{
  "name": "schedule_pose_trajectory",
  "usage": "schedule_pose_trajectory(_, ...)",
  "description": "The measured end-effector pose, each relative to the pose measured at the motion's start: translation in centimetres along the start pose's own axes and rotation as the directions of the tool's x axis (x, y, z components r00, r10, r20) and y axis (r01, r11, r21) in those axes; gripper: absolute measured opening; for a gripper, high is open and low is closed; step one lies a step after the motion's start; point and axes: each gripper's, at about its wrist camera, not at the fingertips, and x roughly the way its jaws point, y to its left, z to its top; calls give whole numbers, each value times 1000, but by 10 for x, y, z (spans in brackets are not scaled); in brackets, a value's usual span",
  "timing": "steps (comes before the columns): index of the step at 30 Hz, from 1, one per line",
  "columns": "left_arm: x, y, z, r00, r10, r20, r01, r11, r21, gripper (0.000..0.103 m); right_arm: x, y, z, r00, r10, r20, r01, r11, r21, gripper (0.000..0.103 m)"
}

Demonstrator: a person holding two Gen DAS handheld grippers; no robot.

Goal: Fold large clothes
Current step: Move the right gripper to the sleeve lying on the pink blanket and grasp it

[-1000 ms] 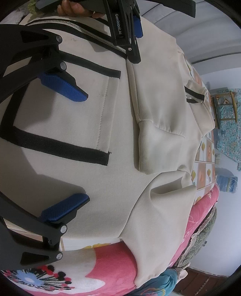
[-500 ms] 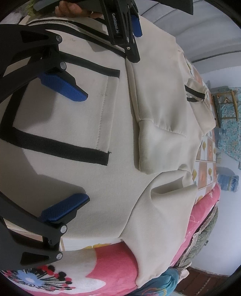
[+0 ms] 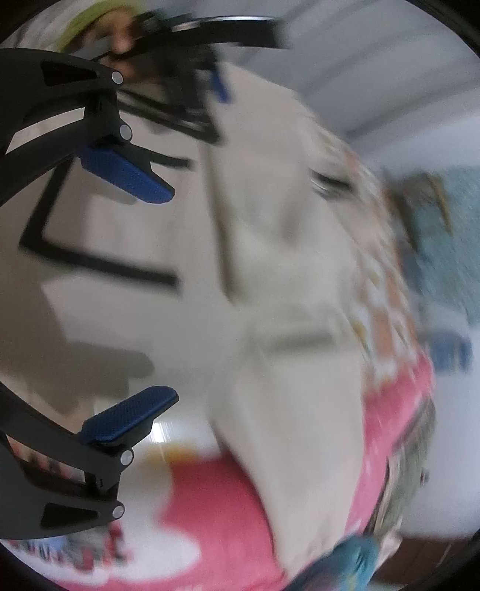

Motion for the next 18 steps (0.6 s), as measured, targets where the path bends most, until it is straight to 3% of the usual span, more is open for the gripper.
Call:
schedule_pose_trajectory(3,-1,0,-1,1000,-1,15,1,1000,-3,96,-19,-48,18,999,-23,25,19,991,136,96)
schedule_pose_trajectory(6,-1,0,-2,1000,0,21,1,1000,-5,96,-31,-108,34,998,-5,62,-14,957,289,96)
schedule_pose_trajectory(9,-1,0,-2,1000,-1,20,1,1000,-4,96,-32,-165,45,997,-44,68,12,909,417,95)
schedule_pose_trajectory(13,0,0,-2,1000,-1,20,1,1000,-4,96,-25,-225,59,988,-133,72,80,861,502,85)
schedule_pose_trajectory(18,0,0,-2,1000,-1,18,1,1000,-5,96,-5,-284,71,981,-184,64,111,799,591,73)
